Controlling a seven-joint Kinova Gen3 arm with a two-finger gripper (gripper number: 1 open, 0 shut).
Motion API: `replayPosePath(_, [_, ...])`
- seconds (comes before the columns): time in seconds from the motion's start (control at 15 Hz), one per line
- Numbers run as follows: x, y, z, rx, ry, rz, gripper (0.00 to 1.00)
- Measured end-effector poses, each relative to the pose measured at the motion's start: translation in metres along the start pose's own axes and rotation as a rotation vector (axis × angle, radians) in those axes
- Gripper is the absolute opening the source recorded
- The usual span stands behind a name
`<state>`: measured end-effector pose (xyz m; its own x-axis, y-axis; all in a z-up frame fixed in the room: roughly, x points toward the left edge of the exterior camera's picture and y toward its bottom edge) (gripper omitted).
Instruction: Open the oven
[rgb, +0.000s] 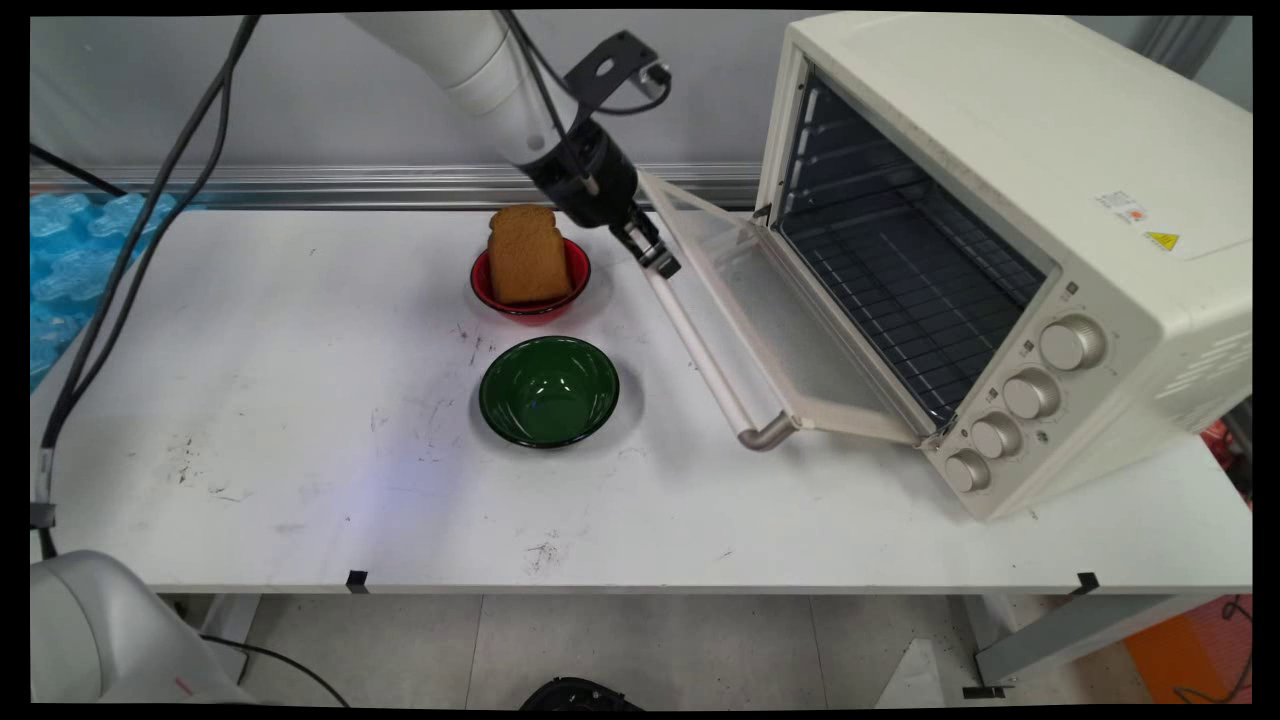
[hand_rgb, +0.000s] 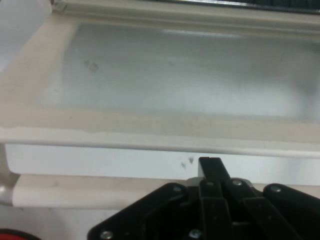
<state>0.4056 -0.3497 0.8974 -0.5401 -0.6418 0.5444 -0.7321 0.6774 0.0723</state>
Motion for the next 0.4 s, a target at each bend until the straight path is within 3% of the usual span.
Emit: replayPosePath(0.4, [-0.033,-0.002,0.009,0.011,0.001,-0.008,0.00])
